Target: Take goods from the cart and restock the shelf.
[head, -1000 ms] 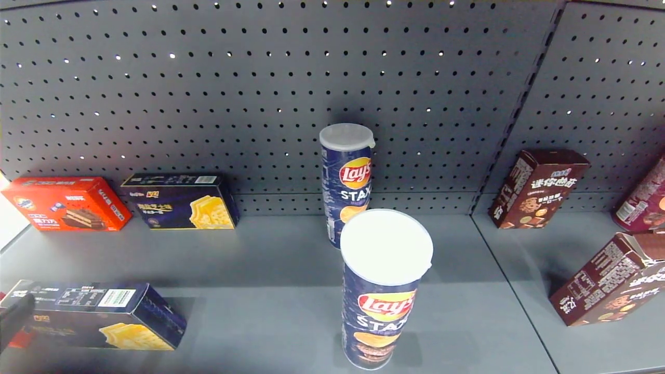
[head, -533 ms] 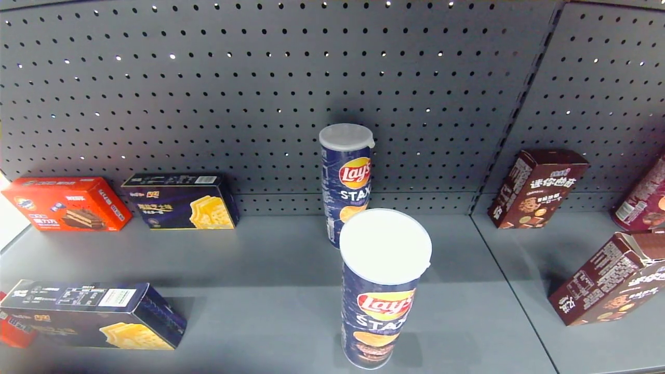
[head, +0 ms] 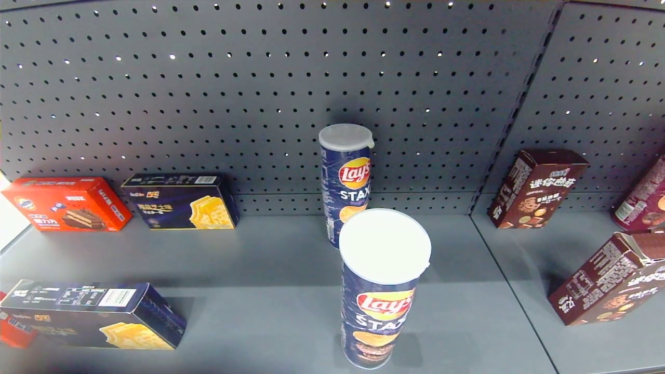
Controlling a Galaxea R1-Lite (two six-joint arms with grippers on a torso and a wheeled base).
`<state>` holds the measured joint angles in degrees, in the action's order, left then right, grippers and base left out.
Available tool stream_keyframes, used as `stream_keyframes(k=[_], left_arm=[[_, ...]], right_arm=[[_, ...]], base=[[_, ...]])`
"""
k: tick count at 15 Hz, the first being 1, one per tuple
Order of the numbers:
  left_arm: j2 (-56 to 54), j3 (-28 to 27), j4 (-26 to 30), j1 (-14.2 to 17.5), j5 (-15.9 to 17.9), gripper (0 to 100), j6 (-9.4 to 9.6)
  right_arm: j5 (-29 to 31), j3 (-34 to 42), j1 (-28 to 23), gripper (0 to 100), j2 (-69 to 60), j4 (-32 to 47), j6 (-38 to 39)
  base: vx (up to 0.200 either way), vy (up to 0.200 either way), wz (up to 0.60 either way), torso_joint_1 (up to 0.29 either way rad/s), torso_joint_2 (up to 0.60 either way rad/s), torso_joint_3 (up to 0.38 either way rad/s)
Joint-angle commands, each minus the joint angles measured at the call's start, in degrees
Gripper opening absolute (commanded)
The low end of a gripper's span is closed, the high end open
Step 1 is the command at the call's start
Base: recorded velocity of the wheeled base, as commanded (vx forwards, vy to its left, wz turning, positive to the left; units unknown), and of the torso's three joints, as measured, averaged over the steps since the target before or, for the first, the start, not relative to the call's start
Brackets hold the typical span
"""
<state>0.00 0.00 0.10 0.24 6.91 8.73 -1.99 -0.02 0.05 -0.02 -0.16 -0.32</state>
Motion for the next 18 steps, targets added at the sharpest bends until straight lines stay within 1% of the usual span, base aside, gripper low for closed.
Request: stream_keyframes(k=[1, 2, 3, 5, 6, 7, 8, 9, 10, 11, 12, 13, 14, 15, 16, 17, 18], left_arm=[[0.0, 0.0, 0.1, 0.0, -0.8, 100, -0.91], [0.0, 0.0, 0.2, 0.0, -4.5, 100, -4.16], [0.0, 0.0, 0.2, 0.0, -5.6, 100, -5.92], [0.1, 0.0, 0.2, -0.1, -4.9, 100, -6.18], [0.1, 0.0, 0.2, 0.0, -5.9, 100, -6.27], [0.0, 0.0, 0.2, 0.0, -8.7, 100, -6.36], [0.0, 0.0, 0.1, 0.0, -10.4, 100, -6.71], [0.0, 0.0, 0.1, 0.0, -10.2, 100, -6.97], [0.0, 0.0, 0.1, 0.0, -9.3, 100, -7.15], [0.1, 0.0, 0.1, -0.1, -4.4, 100, -7.06], [0.1, 0.0, 0.1, -0.1, -2.0, 100, -6.27], [0.1, 0.0, 0.2, -0.2, -1.6, 100, -4.95], [0.1, 0.0, 0.2, -0.2, -1.6, 100, -4.25], [0.1, 0.0, 0.2, -0.1, -2.6, 100, -4.25], [0.0, 0.0, 0.2, -0.1, -7.9, 100, -4.77], [0.0, 0.0, 0.2, -0.1, -8.7, 100, -5.04], [0.0, 0.0, 0.2, -0.1, -8.7, 100, -5.04]], right_arm=[[0.0, -0.1, 0.0, 100, 0.0, 0.0, 0.0], [0.0, 0.0, 0.0, 100, 0.0, 0.0, 0.0], [0.0, 0.0, 0.0, 100, 0.0, 0.0, 0.0], [0.0, 0.0, 0.0, 100, 0.0, 0.0, 0.0], [0.0, 0.0, 0.0, 100, 0.0, 0.0, 0.0], [0.0, -0.1, 0.0, 100, 0.0, 0.0, 0.0], [0.0, -0.1, 0.0, 100, 0.0, 0.0, 0.0], [0.0, -0.1, 0.0, 100, 0.0, 0.0, 0.0], [0.0, 0.0, 0.0, 100, 0.0, 0.0, 0.0], [0.0, 0.0, 0.0, 100, 0.0, 0.0, 0.0], [0.0, 0.0, 0.0, 100, 0.0, 0.0, 0.0], [0.0, -0.1, 0.0, 100, 0.0, 0.0, 0.0], [0.0, 0.0, 0.0, 100, 0.0, 0.0, -0.1], [0.0, -0.1, 0.0, 100, 0.0, 0.0, -0.1], [1.0, -0.1, 0.0, 100, 0.0, 0.0, -0.2], [1.9, -0.1, 0.0, 100, 0.0, 0.0, -0.4], [2.3, -0.9, 0.0, 100, 0.0, -0.5, -0.5]], base=[[0.0, 0.0, 0.0, 0.0, 0.0, 0.0], [0.0, 0.0, 0.0, 0.0, 0.0, 0.0], [0.0, 0.0, 0.0, 0.0, 0.0, 0.0], [0.0, 0.0, 0.0, 0.0, 0.0, 0.0], [0.0, 0.0, 0.0, 0.0, 0.0, 0.0], [0.0, 0.0, 0.0, 0.0, 0.0, 0.0], [0.0, 0.0, 0.0, 0.0, 0.0, 0.0], [0.0, 0.0, 0.0, 0.0, 0.0, 0.0], [0.0, 0.0, 0.0, 0.0, 0.0, 0.0], [0.0, 0.0, 0.0, 0.0, 0.0, 0.0], [0.0, 0.0, 0.0, 0.0, 0.0, 0.0], [0.0, 0.0, 0.0, 0.0, 0.0, 0.0], [0.0, 0.0, 0.0, 0.0, 0.0, 0.0], [0.0, 0.0, 0.0, 0.0, 0.0, 0.0], [0.0, 0.0, 0.0, 0.0, 0.0, 0.0], [0.0, 0.0, 0.0, 0.0, 0.0, 0.0], [0.0, 0.0, 0.0, 0.0, 0.0, 0.0]])
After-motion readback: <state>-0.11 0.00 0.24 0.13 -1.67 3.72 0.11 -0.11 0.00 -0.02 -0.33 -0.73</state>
